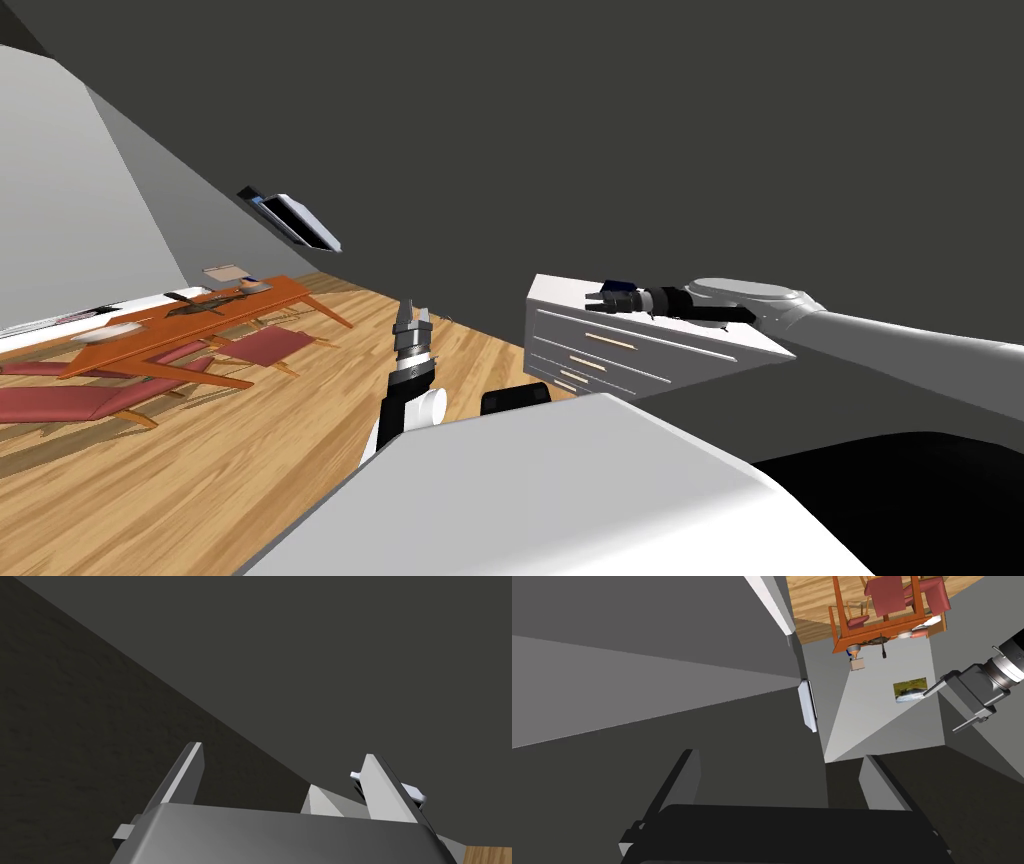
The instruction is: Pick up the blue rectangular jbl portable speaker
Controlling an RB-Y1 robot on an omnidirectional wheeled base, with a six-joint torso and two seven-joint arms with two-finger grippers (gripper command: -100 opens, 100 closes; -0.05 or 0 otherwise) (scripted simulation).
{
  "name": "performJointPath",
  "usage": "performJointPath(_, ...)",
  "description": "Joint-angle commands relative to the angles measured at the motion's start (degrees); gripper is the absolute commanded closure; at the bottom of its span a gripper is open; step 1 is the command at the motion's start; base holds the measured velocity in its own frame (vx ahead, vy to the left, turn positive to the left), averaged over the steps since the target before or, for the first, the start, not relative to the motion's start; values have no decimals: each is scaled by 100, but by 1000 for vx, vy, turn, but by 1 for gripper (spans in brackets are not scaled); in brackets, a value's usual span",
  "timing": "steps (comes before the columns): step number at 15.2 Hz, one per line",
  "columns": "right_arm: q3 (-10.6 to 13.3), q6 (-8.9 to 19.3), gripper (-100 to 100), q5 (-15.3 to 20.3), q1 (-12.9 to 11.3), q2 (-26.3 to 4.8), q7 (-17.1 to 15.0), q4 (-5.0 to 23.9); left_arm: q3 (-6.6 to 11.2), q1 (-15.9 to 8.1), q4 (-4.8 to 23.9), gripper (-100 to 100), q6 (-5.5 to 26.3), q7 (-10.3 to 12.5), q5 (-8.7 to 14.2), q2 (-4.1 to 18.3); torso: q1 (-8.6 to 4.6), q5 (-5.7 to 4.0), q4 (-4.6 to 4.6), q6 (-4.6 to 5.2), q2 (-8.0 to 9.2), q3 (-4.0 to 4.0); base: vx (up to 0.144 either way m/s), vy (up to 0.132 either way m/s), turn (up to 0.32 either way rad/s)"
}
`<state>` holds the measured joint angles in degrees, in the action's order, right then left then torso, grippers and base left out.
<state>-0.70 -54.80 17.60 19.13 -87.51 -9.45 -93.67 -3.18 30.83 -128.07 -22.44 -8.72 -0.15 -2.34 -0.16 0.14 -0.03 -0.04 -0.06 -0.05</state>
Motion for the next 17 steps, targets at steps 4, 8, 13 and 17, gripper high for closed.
performJointPath(4, 11, -177, -100, 197, 88, -630, -102, 230, 0, -1, 0, 0, 0, 0, 0, 0, -1, 0, 0, -3, 1, 1, 15, 12, 119)
performJointPath(8, 40, -353, -100, 398, 161, -1114, -212, 457, 0, 0, 0, 0, 0, 0, 0, 0, -5, -2, 1, 1, 2, 1, 14, 3, 86)
performJointPath(13, 75, -533, -100, 608, 237, -1711, -332, 686, 0, -1, 0, 0, 0, 0, 0, 0, -8, -2, 0, -2, 3, 2, 11, -5, 122)
performJointPath(17, 116, -714, -100, 822, 313, -2172, -458, 911, 0, 0, 0, 0, 0, 0, 0, 0, -9, -3, 2, 1, 6, 3, 6, -8, 96)
